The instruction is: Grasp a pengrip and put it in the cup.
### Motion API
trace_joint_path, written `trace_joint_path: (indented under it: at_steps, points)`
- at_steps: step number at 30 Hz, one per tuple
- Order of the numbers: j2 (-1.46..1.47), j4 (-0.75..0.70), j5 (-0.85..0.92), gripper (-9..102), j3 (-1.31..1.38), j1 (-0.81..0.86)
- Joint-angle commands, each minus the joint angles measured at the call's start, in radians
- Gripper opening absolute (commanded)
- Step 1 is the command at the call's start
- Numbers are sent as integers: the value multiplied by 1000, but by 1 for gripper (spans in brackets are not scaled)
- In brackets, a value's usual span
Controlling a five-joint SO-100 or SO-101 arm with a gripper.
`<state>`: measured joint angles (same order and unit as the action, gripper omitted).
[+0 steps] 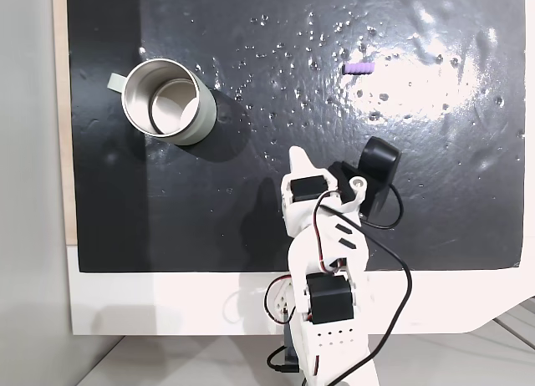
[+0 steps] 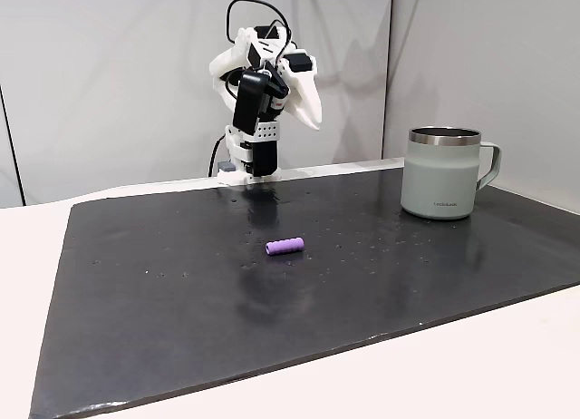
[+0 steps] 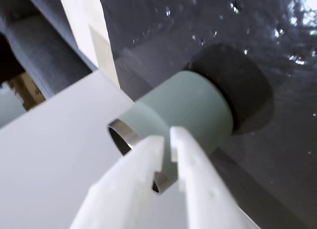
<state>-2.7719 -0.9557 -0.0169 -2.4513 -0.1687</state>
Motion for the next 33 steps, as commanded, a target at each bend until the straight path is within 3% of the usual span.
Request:
trace_joint_path:
  at_steps: [1,13,23,33]
  points:
    - [158,-41,43,1,204,63]
    - [721,-204,74,24,650,252]
    - [1106,-321,63,25,1065,344]
    - [1440,-434,130,25,1454,334]
